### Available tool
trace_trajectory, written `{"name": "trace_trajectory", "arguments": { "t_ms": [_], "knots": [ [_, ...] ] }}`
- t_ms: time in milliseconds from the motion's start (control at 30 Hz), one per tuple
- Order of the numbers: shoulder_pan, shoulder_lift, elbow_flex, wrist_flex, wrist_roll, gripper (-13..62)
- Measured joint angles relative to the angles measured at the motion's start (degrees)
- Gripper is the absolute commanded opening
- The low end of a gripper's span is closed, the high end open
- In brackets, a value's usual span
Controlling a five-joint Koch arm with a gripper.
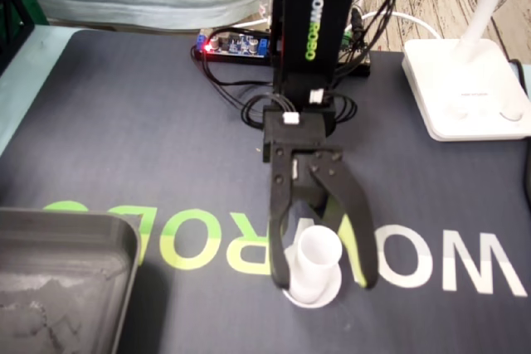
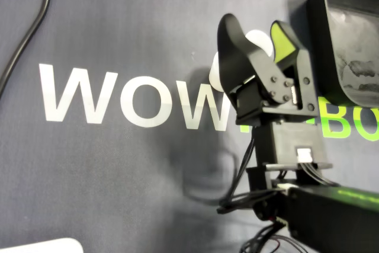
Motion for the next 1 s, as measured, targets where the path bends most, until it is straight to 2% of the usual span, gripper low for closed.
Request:
{"name": "trace_trajectory", "arguments": {
  "t_ms": [200, 500, 600, 667, 833, 900, 1000],
  "knots": [
    [-0.1, -3.7, -1.0, 0.0, 0.0, 31.7],
    [-0.6, -5.7, -1.4, 0.0, -0.3, 24.6],
    [-0.7, -6.2, -1.4, 0.0, -0.3, 24.4],
    [-0.7, -6.7, -1.3, 0.0, -0.3, 20.0],
    [-0.8, -6.9, -1.4, 0.0, -0.3, 18.6],
    [-1.0, -6.9, -1.4, 0.0, -0.3, 13.4],
    [-1.4, -6.9, -1.4, 0.0, -0.3, 12.0]
  ]
}}
